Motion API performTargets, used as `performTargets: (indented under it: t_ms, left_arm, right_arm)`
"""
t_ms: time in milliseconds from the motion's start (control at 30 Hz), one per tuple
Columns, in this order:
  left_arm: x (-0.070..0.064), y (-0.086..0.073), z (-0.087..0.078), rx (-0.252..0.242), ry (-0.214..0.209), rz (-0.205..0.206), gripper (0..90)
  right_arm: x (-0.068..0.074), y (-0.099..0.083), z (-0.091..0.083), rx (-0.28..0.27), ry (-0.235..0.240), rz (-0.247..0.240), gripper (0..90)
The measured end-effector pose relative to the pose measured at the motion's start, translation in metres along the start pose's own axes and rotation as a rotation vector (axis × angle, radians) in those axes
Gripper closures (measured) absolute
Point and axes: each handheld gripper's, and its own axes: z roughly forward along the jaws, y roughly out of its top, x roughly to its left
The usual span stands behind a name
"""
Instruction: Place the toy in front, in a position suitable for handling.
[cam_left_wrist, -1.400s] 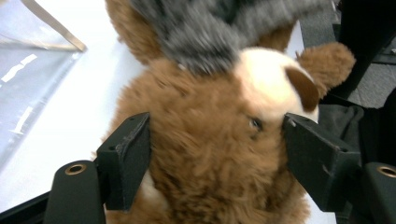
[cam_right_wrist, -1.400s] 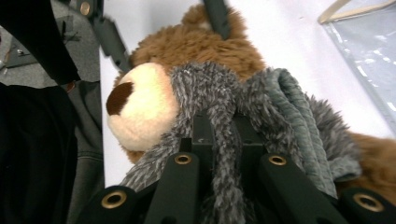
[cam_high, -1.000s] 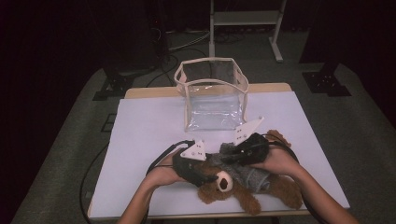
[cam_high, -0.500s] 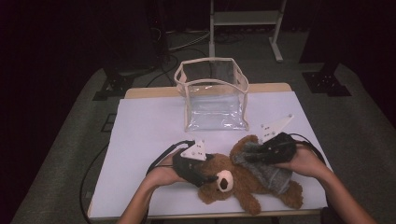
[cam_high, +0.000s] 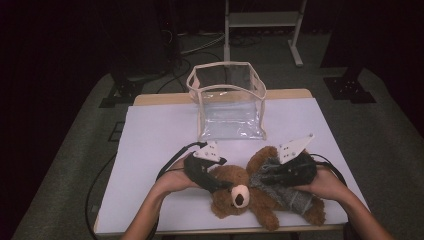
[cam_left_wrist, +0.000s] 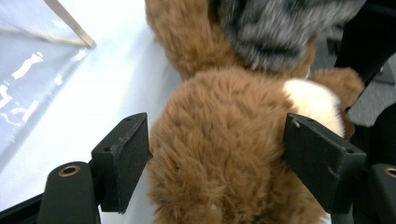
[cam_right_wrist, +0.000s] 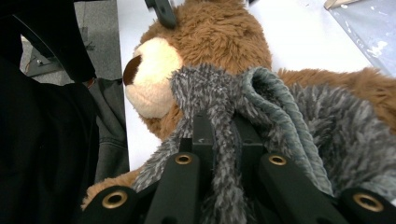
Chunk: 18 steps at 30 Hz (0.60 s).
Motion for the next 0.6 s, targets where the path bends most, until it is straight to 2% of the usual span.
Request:
performTargets:
  t_ms: [33,67,133,200,233,300,367,467,500,600]
  left_arm:
    - [0.000,0.000,0.000,0.000,0.000,0.000,26.7]
    - [-0.001,-0.002,0.003,-0.003,-0.024,0.004,27.5]
    - [-0.001,-0.002,0.003,-0.004,-0.025,0.002,27.6]
    - [-0.002,-0.002,0.003,0.003,-0.040,-0.002,27.8]
    - [-0.003,-0.002,0.003,0.004,-0.043,-0.002,27.8]
    - [-0.003,-0.002,0.003,0.003,-0.043,-0.003,27.7]
    - [-0.002,-0.003,0.002,-0.004,-0.043,-0.010,27.5]
    - [-0.002,-0.004,0.002,-0.007,-0.043,-0.031,19.9]
    - [-0.002,-0.005,0.001,-0.003,-0.048,-0.044,19.9]
    - [-0.003,-0.006,0.004,-0.011,-0.079,-0.076,14.7]
  right_arm:
    - [0.000,0.000,-0.002,0.000,-0.004,-0.005,81.7]
    - [0.000,0.001,-0.005,-0.006,-0.012,-0.002,81.6]
    - [-0.002,0.002,-0.009,-0.014,-0.023,-0.006,81.6]
    - [-0.009,0.003,-0.022,-0.035,-0.081,0.001,81.6]
    - [-0.013,0.002,-0.026,-0.047,-0.095,0.020,81.6]
    - [-0.020,-0.002,-0.027,-0.057,-0.093,0.064,81.6]
    - [-0.021,-0.008,-0.019,-0.052,-0.071,0.079,81.7]
    - [-0.017,-0.010,-0.013,-0.053,-0.052,0.081,81.7]
    - [-0.015,-0.011,-0.011,-0.054,-0.044,0.077,81.8]
    - [-0.006,-0.014,-0.011,-0.051,-0.045,0.062,81.8]
